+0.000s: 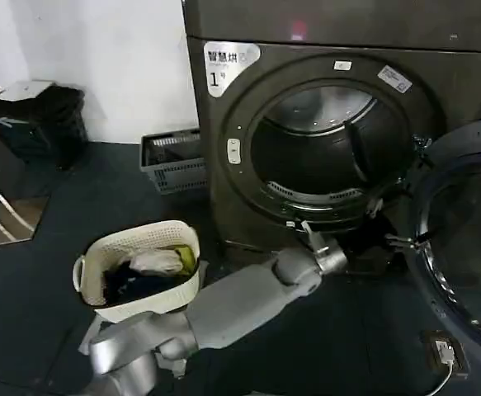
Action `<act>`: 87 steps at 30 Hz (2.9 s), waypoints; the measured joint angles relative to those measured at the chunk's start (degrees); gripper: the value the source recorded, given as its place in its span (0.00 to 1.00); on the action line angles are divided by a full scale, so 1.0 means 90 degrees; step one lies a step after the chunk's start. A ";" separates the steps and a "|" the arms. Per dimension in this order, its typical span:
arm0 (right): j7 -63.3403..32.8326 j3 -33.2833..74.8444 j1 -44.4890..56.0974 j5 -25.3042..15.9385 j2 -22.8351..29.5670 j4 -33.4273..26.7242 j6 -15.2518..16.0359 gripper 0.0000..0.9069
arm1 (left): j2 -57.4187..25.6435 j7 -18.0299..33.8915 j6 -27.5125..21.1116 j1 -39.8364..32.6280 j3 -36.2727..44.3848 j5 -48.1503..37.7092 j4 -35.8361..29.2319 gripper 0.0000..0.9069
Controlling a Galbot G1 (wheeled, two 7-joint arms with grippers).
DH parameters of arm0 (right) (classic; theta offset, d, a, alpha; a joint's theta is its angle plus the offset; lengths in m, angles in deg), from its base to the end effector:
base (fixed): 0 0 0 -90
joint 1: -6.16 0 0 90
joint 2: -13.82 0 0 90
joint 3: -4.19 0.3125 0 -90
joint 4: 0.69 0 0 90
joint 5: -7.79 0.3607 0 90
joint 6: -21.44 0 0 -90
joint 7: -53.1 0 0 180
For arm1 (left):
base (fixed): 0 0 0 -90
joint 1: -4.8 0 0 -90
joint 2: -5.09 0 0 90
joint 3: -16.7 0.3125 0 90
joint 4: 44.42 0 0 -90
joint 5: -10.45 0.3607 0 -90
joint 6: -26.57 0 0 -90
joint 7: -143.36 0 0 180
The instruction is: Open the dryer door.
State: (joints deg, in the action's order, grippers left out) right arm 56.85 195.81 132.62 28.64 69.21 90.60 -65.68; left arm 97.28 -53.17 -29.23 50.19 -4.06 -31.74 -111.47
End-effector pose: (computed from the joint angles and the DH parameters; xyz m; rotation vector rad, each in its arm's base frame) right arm -0.0881 -0.4636 0.0030 1.7639 2.1364 -0.8221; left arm 0.3935 -0.3277 -0.2312 1.6224 2.0377 -0.3294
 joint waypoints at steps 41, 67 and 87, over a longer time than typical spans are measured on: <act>-0.0098 -0.0104 -0.0159 -0.0318 -0.0310 0.0111 0.0177 1.00 | -0.4760 -0.0046 -0.2871 -0.0541 0.0290 0.0559 -0.3151 1.00; -0.0162 0.0156 -0.0187 -0.0526 -0.0412 -0.0090 0.0002 1.00 | -0.7190 -0.0968 -0.6250 -0.1228 0.0343 0.1813 -0.3473 1.00; -0.0147 0.0030 -0.0302 -0.0592 -0.0382 -0.0032 -0.0015 1.00 | -0.8310 -0.1611 -0.6147 -0.0935 0.0318 0.2409 -0.2985 1.00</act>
State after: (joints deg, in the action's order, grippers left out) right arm 55.52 196.08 129.91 23.32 65.77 90.31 -65.82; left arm 22.49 -67.67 -84.55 41.78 -1.20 -10.06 -138.33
